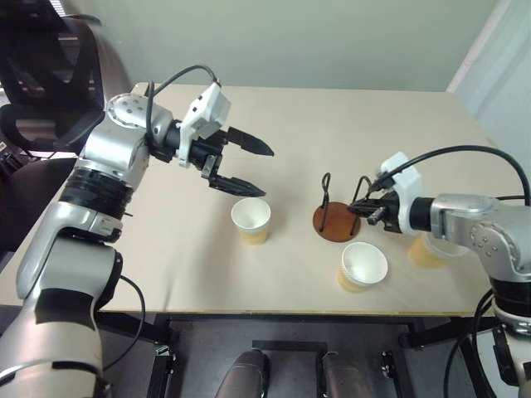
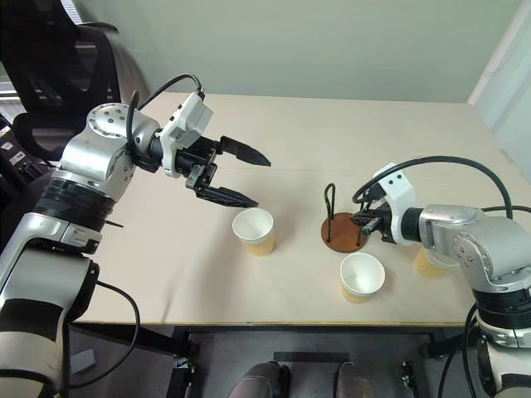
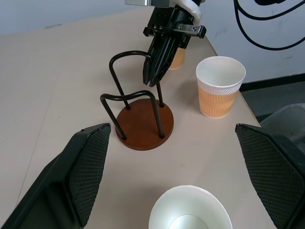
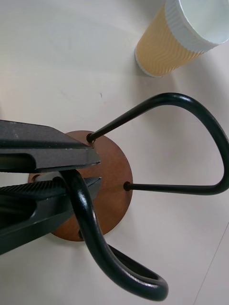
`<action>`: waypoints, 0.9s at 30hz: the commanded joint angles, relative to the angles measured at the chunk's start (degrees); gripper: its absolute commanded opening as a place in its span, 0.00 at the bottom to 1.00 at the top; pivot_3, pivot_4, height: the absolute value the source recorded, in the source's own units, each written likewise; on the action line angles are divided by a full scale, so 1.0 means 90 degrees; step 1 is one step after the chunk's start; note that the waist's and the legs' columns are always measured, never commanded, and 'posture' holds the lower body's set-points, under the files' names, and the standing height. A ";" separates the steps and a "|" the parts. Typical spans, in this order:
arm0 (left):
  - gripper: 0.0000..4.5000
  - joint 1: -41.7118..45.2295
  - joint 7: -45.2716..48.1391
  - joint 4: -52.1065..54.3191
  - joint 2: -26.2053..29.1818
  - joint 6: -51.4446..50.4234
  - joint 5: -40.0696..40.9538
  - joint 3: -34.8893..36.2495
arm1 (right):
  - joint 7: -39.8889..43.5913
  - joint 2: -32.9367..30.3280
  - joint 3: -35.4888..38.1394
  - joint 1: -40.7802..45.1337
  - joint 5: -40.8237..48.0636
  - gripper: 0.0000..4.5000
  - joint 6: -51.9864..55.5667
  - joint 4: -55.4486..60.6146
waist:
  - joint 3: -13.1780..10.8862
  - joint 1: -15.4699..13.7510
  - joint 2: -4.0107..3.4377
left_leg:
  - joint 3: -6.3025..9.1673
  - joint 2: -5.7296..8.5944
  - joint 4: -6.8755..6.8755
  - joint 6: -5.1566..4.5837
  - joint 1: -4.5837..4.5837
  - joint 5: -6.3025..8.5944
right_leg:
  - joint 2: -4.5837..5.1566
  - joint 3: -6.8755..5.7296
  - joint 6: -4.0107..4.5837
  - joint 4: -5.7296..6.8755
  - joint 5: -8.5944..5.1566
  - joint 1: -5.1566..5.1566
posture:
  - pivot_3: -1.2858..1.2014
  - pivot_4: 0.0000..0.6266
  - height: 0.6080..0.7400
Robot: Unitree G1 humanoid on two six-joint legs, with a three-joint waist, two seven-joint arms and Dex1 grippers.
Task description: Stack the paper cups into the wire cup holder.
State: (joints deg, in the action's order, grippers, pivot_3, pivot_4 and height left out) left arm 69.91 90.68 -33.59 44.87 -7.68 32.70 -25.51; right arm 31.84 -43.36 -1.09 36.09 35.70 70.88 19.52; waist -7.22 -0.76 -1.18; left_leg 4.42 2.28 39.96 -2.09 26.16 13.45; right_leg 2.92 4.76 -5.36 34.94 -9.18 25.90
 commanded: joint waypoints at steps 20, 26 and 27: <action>1.00 0.0282 0.0202 0.0299 0.0289 -0.0338 0.0251 0.0051 | 0.1774 -0.0623 -0.0902 0.1254 -0.1081 0.00 -0.1436 -0.1596 | 0.0000 0.0018 0.0000 | 0.0003 -0.0003 -0.0014 0.0022 0.0020 -0.0008 | 0.0001 -0.0004 0.0003 -0.0004 -0.0002 0.0023 | 0.52 0.24 1.00; 1.00 0.0245 0.0202 0.0349 0.0323 -0.0378 0.0240 0.0104 | 0.2045 -0.0572 -0.1067 0.1335 -0.1417 0.00 -0.1802 -0.1911 | 0.0000 0.0016 0.0000 | 0.0003 -0.0003 -0.0020 0.0022 0.0019 -0.0008 | 0.0001 -0.0005 0.0002 -0.0004 -0.0001 0.0025 | 0.52 0.24 1.00; 1.00 0.0231 0.0202 0.0366 0.0329 -0.0387 0.0239 0.0114 | 0.2103 -0.0590 -0.1120 0.1326 -0.1496 0.00 -0.1881 -0.1958 | 0.0000 0.0017 0.0000 | 0.0003 -0.0003 -0.0020 0.0022 0.0019 -0.0008 | 0.0001 -0.0005 0.0002 -0.0004 -0.0001 0.0025 | 0.52 0.24 1.00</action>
State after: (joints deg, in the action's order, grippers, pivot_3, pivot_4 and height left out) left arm 70.77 90.75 -31.91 46.86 -10.89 34.40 -26.21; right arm 49.58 -48.14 -11.16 46.55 23.50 56.07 1.75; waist -7.23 -0.61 -1.18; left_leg 4.45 2.25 39.78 -1.89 26.33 13.38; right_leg 2.93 4.72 -5.33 34.91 -9.19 26.13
